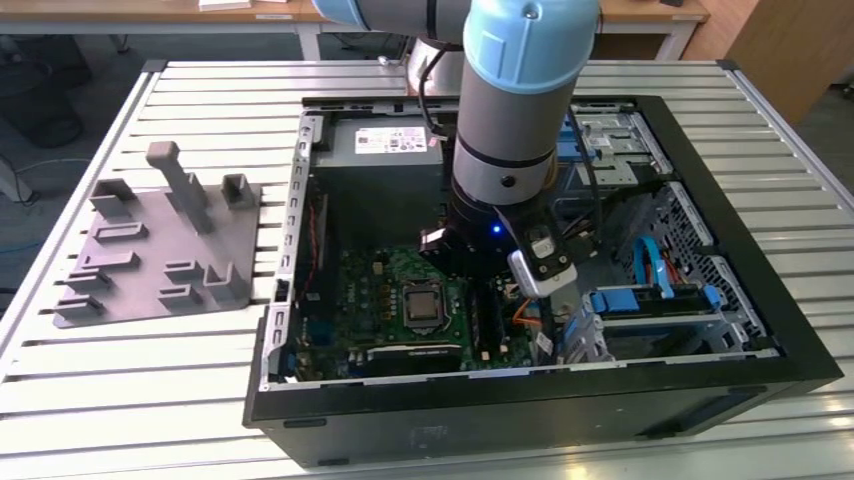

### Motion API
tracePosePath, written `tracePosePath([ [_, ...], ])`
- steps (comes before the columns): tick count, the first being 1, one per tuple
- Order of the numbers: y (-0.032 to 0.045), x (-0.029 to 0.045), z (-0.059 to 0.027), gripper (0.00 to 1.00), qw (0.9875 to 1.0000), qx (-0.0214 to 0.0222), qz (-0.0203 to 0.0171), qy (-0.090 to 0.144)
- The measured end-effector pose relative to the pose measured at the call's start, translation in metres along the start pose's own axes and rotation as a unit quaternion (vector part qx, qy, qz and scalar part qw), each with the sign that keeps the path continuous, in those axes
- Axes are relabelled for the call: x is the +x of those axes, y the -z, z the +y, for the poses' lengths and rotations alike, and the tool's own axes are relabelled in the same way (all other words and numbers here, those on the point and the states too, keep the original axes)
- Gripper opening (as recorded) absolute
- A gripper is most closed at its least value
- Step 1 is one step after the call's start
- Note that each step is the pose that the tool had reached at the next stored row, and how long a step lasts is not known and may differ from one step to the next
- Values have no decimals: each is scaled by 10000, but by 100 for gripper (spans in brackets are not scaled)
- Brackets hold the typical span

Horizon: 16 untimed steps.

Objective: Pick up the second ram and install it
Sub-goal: 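Insert the second ram into the second slot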

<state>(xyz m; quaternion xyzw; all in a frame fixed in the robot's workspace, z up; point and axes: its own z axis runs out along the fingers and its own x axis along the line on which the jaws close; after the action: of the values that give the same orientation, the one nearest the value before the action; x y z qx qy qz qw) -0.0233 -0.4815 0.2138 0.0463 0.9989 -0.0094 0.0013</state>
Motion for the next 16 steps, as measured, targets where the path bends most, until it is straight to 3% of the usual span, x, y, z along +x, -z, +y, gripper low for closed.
tracePosePath([
  [10,1,0,1,14,10000,9,-1,0],
  [16,80,0,-1,14,10000,32,-3,0],
])
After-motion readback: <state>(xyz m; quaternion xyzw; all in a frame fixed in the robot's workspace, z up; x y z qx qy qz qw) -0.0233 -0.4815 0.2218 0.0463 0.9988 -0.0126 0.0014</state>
